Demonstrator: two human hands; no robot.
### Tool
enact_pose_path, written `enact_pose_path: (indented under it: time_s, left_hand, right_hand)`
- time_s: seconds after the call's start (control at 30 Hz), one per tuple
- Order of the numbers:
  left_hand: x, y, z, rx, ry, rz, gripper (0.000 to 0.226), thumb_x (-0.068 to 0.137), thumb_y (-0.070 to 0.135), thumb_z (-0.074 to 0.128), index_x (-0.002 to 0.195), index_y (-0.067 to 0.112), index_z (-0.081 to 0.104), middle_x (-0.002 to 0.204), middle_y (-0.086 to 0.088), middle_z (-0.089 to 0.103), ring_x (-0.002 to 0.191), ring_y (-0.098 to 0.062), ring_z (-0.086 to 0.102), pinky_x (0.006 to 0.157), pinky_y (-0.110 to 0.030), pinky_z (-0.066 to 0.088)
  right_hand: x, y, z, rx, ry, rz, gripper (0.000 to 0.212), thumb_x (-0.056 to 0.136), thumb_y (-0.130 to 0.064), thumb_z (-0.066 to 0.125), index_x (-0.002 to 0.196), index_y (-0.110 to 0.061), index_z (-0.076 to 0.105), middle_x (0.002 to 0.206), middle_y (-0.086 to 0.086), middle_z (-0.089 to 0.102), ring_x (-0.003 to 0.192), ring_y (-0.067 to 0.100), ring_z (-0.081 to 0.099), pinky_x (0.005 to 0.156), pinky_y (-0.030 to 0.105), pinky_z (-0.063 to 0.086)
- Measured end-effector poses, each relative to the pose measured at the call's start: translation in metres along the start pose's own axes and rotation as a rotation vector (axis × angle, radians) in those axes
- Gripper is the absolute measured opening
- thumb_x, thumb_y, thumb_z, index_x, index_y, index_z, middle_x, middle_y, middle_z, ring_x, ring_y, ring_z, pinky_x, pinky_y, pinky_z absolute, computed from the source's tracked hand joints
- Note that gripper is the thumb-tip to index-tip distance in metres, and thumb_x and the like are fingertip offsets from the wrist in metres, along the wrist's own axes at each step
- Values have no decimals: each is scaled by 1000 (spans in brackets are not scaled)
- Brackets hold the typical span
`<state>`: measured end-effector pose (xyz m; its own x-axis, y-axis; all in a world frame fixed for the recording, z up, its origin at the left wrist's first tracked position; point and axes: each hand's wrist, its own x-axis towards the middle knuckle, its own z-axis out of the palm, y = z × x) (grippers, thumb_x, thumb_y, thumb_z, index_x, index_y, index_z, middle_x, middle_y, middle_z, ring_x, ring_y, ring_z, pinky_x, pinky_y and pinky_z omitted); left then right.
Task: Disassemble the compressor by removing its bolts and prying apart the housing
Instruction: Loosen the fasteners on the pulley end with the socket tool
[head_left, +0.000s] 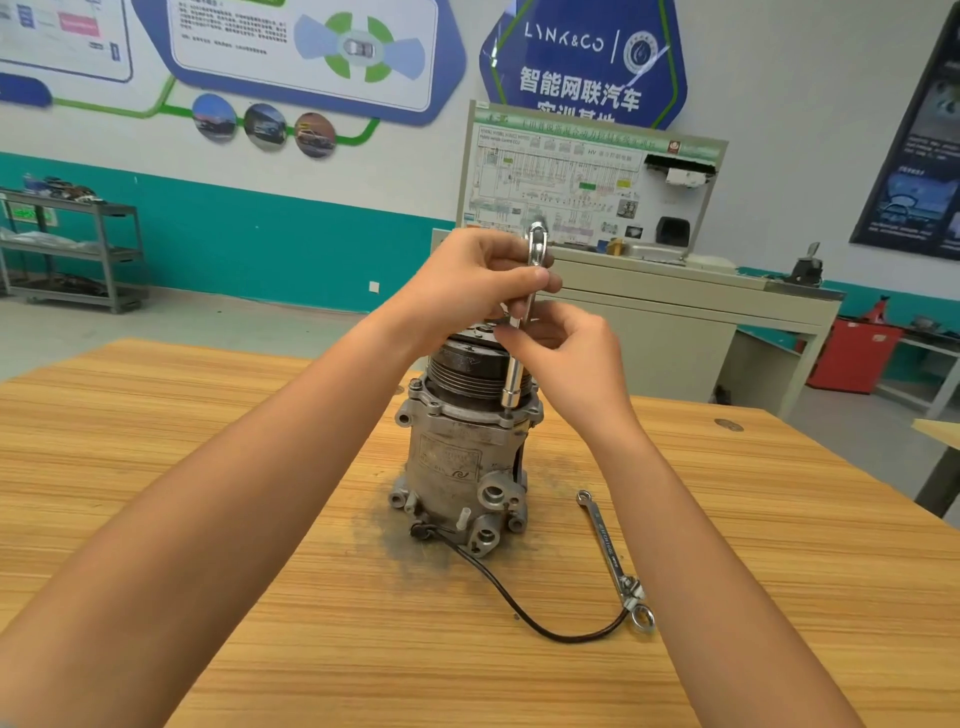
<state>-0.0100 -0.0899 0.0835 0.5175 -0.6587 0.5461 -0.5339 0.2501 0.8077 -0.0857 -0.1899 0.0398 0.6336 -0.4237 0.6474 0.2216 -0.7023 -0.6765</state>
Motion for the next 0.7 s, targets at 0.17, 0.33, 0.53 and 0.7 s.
enact_pose_path:
  time_s: [0.17,0.33,0.53,0.7]
  left_hand:
    - [0,-5,8,37,162,23,12,82,10,70,91,8,63,76,0,67,50,5,55,49,-11,41]
    - [-11,-14,-4,27,193,-4,12,88,16,64,97,23,60,93,4,69,53,1,56,56,-14,47]
    - [-54,-44,-5,405,148,186,26,89,0,53,97,22,65,88,15,66,75,6,60,70,-10,49]
    - [-55,-64,15,1046,-134,370,31,96,15,48,124,17,59,122,3,62,97,-23,64,76,-40,53]
  right_hand:
    - [-2,0,5,-81,91,-90,11,84,-15,65,92,-11,71,78,-2,68,78,12,64,76,29,51]
    - [1,1,0,31,197,-71,12,85,-13,64,96,-12,69,74,-14,62,74,3,62,76,20,52]
    - [3,0,-16,170,325,-81,14,85,-12,64,85,-25,62,77,-12,64,80,11,66,75,18,53]
    - [-10,2,-15,239,330,-64,24,85,-12,64,76,-34,61,75,-9,67,80,14,68,76,28,55]
